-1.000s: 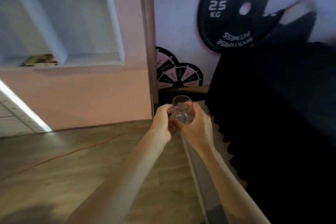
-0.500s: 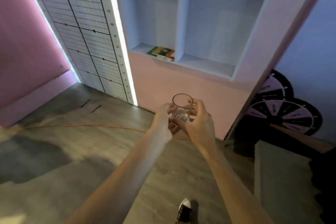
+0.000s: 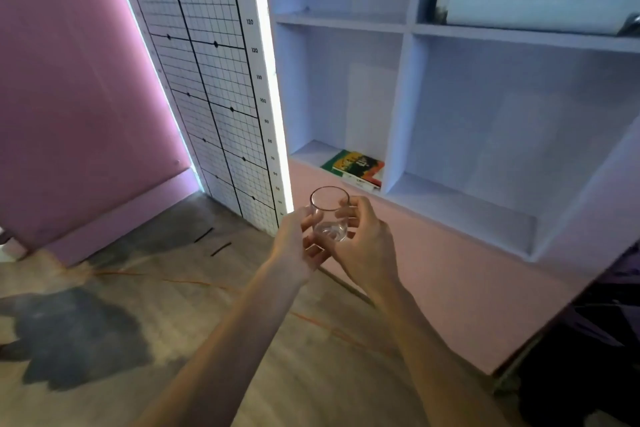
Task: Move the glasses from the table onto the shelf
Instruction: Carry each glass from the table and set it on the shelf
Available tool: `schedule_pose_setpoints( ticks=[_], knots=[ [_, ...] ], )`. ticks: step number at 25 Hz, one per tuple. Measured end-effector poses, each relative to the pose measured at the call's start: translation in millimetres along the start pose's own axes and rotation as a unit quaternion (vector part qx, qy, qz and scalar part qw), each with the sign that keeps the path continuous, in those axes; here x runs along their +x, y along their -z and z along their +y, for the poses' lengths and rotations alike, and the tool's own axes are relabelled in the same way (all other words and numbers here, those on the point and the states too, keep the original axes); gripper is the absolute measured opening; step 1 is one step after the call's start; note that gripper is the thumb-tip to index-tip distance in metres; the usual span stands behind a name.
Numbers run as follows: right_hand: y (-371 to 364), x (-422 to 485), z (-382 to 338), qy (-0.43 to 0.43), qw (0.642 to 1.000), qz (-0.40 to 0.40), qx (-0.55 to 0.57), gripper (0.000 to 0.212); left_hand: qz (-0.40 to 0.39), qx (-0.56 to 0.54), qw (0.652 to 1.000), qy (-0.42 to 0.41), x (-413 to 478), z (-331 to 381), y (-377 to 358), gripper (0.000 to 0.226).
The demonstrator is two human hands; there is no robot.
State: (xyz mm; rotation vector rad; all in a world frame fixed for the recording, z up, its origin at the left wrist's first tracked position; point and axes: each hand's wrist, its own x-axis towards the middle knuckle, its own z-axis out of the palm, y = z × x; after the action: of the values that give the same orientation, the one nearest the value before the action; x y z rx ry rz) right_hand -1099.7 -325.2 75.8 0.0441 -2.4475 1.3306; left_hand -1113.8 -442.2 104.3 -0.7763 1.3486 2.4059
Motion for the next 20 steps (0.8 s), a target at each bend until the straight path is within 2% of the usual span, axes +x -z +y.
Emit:
schedule_pose_setpoints(
  ticks=[10, 14, 20],
  knots=[
    [-22.8, 156.2, -3.7, 0.063, 0.997, -0.044, 0.021, 0.067, -0.003, -0.018, 0.997, -0.073, 85.9, 92.9, -56.1, 0.034],
    [-33.1, 216.6, -23.7, 0.084, 0.996, -0.020, 0.004, 0.068, -0.021, 0.014, 0.992, -0.121, 119.3, 143.0, -71.5, 0.034],
    [-60.3, 326.6, -75.2, 0.096, 0.994, 0.053, -0.010, 0.068, -0.109, 0.046, 0.982, -0.148, 178.6, 258.1, -104.6, 0.042]
  ],
)
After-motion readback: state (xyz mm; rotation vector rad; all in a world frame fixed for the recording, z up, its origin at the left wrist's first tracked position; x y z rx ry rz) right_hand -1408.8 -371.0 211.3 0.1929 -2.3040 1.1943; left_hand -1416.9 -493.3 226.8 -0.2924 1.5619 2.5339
